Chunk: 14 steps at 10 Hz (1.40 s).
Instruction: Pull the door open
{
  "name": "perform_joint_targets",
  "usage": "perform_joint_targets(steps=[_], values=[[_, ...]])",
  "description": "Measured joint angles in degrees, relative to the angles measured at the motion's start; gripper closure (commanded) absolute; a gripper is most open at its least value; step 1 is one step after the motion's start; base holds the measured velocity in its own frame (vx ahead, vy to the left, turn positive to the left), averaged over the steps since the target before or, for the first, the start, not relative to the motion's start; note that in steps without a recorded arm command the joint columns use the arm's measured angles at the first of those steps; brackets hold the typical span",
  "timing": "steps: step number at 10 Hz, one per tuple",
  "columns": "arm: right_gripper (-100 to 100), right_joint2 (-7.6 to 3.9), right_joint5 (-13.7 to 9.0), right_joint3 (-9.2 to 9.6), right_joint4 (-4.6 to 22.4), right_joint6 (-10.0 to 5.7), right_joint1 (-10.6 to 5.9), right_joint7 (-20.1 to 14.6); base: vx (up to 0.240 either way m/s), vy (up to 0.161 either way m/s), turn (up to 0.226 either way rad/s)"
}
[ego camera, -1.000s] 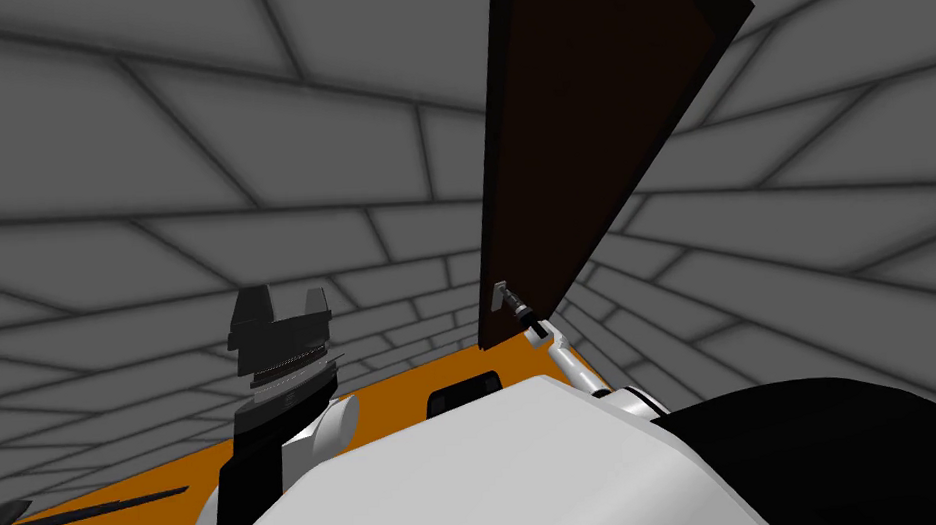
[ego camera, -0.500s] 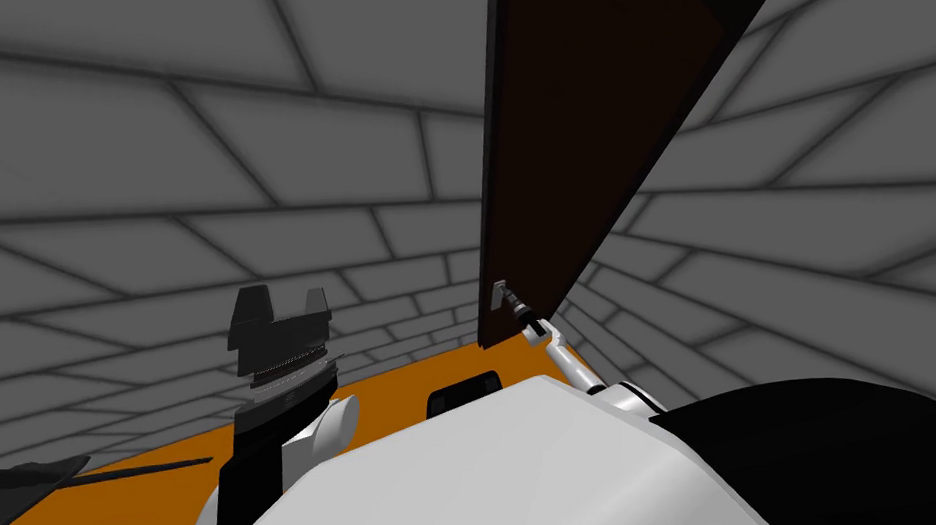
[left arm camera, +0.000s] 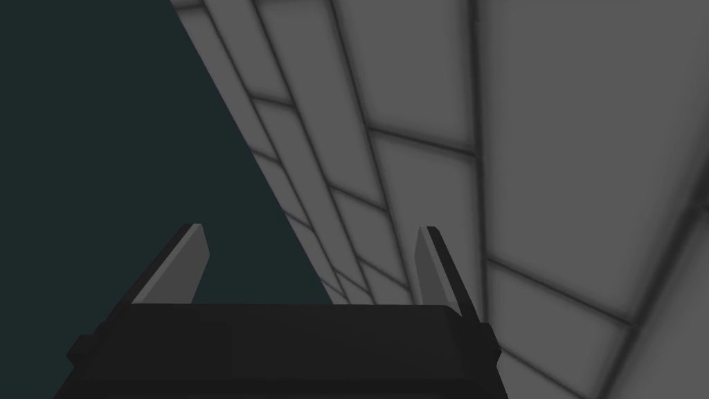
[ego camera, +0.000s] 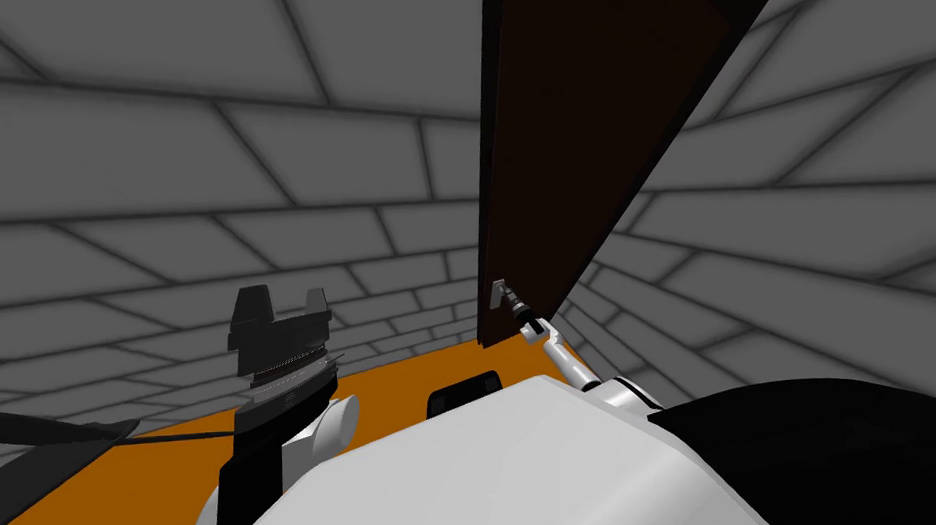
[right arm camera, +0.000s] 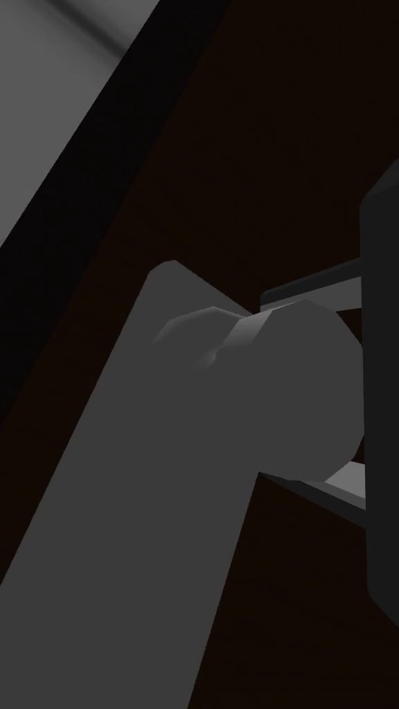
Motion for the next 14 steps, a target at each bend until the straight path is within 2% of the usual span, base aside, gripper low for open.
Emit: perform_joint_targets(steps=[4, 5, 7, 8, 14], values=[[100, 0.21, -3.11, 0.43, 1.28, 0.11, -1.19, -4.96, -0.058, -0.037, 0.064], [100, 0.27, -4.11, 0.59, 2.32, -0.12, -1.9, -6.32, -0.044, -0.032, 0.059], [100, 0.34, -5.69, 0.85, 2.21, 0.49, -2.19, -8.75, -0.077, -0.054, 0.105], [100, 0.23, -7.13, 1.04, 2.76, 0.51, -2.64, -10.43, -0.074, -0.051, 0.065], [100, 0.53, -12.08, 1.85, 4.89, 0.86, -4.43, -18.18, -0.067, -0.039, 0.077]])
